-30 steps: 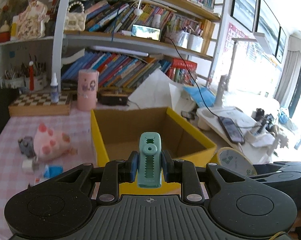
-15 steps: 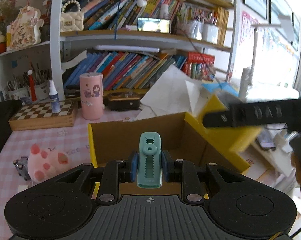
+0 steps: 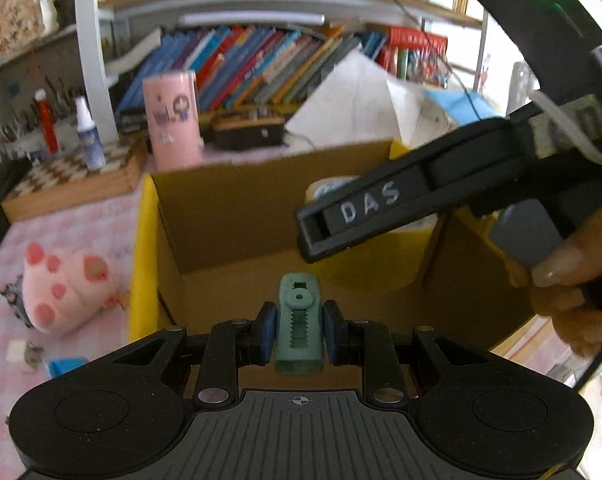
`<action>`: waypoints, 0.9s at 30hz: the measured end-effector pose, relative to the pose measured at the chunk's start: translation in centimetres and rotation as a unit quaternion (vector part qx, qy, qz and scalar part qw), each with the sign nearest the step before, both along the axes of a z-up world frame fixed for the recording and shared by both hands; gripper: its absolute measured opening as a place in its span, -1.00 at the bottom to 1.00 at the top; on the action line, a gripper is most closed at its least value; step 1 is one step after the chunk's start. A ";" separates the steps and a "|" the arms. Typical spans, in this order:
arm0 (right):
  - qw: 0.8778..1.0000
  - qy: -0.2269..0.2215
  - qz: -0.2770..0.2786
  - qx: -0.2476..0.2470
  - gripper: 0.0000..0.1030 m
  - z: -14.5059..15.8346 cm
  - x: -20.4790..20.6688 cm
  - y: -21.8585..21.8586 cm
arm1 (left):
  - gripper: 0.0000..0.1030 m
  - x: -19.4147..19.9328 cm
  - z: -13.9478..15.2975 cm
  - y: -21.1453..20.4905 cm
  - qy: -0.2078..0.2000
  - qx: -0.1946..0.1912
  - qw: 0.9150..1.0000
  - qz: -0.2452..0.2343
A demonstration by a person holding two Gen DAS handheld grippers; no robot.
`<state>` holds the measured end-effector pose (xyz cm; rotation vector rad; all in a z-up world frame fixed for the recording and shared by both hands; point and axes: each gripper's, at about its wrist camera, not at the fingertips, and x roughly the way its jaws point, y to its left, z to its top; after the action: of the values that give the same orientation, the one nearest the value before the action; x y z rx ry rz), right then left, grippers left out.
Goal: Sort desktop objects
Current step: 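Open the right tool to drop the tape while the left tool drops the stapler into the box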
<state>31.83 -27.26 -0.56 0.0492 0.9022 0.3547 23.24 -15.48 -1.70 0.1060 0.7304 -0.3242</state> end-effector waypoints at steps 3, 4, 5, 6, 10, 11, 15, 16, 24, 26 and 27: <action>0.998 -0.013 0.022 -0.056 0.74 -0.6 0.0 0.5 | -0.55 0.4 -0.2 -0.3 0.009 -0.008 1.000 0.003; 0.997 -0.015 0.028 -0.070 0.74 -0.6 -0.1 0.5 | -0.55 0.5 -0.2 -0.6 0.009 -0.007 1.000 0.001; 0.996 -0.019 0.029 -0.082 0.74 -0.6 -0.3 0.4 | -0.55 0.5 -0.3 -0.8 0.011 -0.008 1.000 -0.003; 0.995 -0.022 0.033 -0.090 0.74 -0.7 -0.4 0.1 | -0.55 0.6 -0.4 -1.2 0.013 -0.009 1.000 -0.007; 0.992 -0.029 0.042 -0.116 0.74 -1.1 -1.1 -0.9 | -0.55 0.6 -0.7 -2.4 0.019 -0.018 0.999 -0.023; 0.991 -0.031 0.043 -0.125 0.74 -1.1 -1.1 -1.0 | -0.55 0.6 -0.7 -2.7 0.020 -0.019 0.999 -0.027; 0.988 -0.032 0.046 -0.143 0.75 -1.3 -1.3 -2.0 | -0.55 0.9 -1.0 -3.7 0.026 -0.023 0.999 -0.038; 0.987 -0.032 0.048 -0.147 0.75 -1.3 -1.2 -2.1 | -0.54 1.0 -1.1 -3.8 0.028 -0.023 0.999 -0.038; 0.986 -0.026 0.057 -0.157 0.76 -1.3 -0.9 -1.7 | -0.44 1.4 -1.1 -3.8 0.027 -0.018 0.999 -0.034; 0.986 -0.027 0.056 -0.155 0.77 -1.3 -0.9 -1.8 | -0.28 1.2 -1.0 -3.7 0.020 -0.013 0.999 -0.030; 0.987 -0.029 0.054 -0.148 0.77 -1.2 -1.0 -1.9 | -0.23 1.1 -0.8 -3.7 0.016 -0.011 0.999 -0.031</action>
<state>30.87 -29.19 -1.77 -0.2843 0.8939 0.3179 24.29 -19.15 -2.49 0.1025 0.7555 -0.3930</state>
